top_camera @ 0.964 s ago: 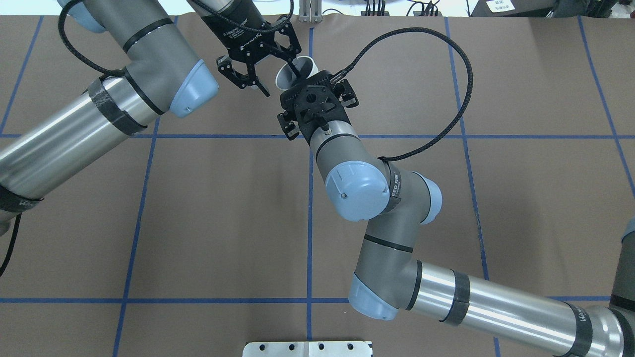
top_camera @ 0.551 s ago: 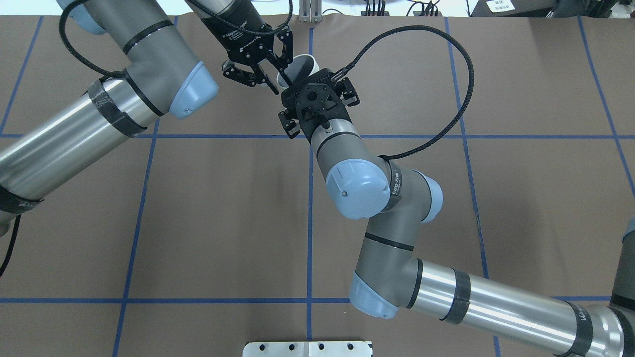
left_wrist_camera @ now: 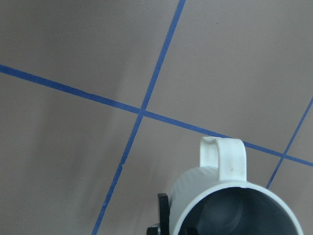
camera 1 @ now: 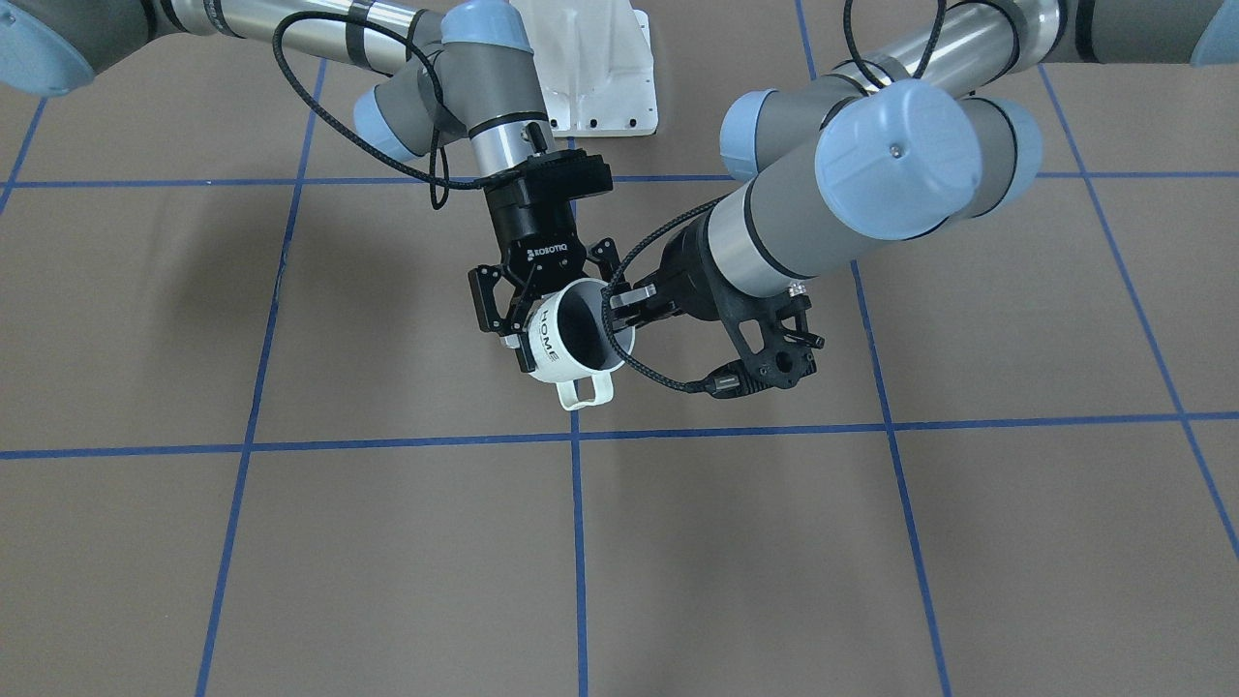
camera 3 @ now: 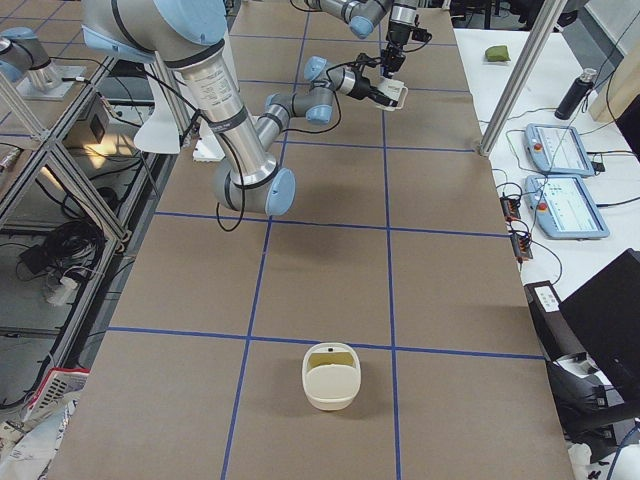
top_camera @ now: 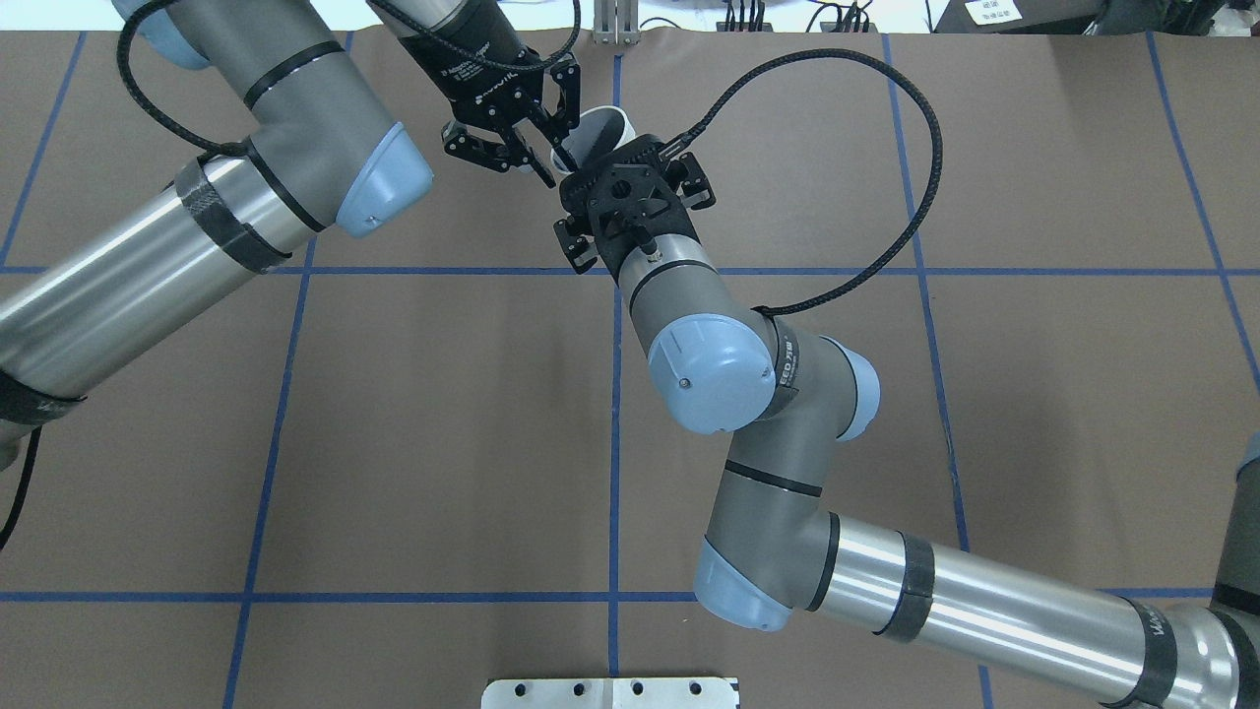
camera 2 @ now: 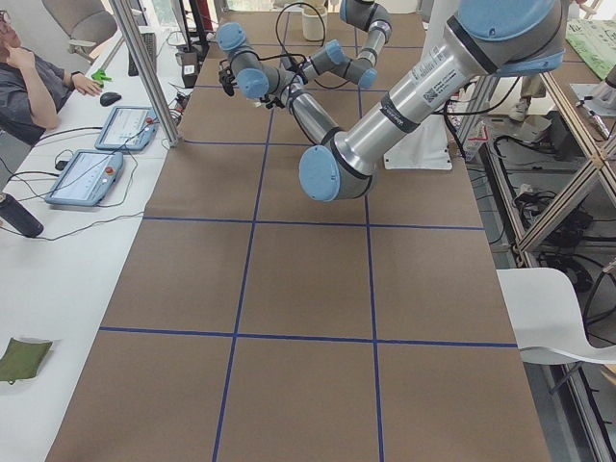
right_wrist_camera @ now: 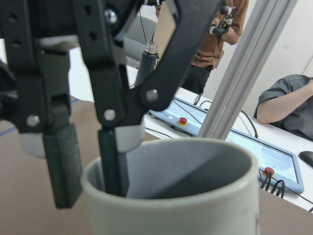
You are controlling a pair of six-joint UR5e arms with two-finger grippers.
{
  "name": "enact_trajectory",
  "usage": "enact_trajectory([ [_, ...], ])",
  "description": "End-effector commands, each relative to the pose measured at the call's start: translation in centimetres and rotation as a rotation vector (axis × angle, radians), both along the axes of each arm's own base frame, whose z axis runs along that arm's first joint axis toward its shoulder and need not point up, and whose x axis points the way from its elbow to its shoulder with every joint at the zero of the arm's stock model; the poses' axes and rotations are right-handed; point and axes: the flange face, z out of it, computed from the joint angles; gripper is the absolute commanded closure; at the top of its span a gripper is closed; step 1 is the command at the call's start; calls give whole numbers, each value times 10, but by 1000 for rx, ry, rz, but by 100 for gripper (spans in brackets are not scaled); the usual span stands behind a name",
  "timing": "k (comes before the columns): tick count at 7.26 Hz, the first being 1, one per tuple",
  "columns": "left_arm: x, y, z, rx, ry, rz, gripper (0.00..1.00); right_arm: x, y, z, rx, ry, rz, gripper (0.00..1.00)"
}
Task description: Left arm hands cup to right arm to dump lemon
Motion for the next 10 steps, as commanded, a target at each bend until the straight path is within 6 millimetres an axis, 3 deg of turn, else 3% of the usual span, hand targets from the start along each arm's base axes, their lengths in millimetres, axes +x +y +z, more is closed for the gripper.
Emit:
enact_trajectory([
  [1,0,0,0,-1,0,0,100,0,0,-1,2,-5,-1,50],
  [2,0,0,1,-3,-1,0,100,1,0,-1,3,-7,-1,2],
  [7,2,-1,1,3,-8,-10,100,11,5,-6,13,-31,-1,1],
  [10,8,1,2,7,-15,-14,100,40,37,-13,35,-79,-32,1],
])
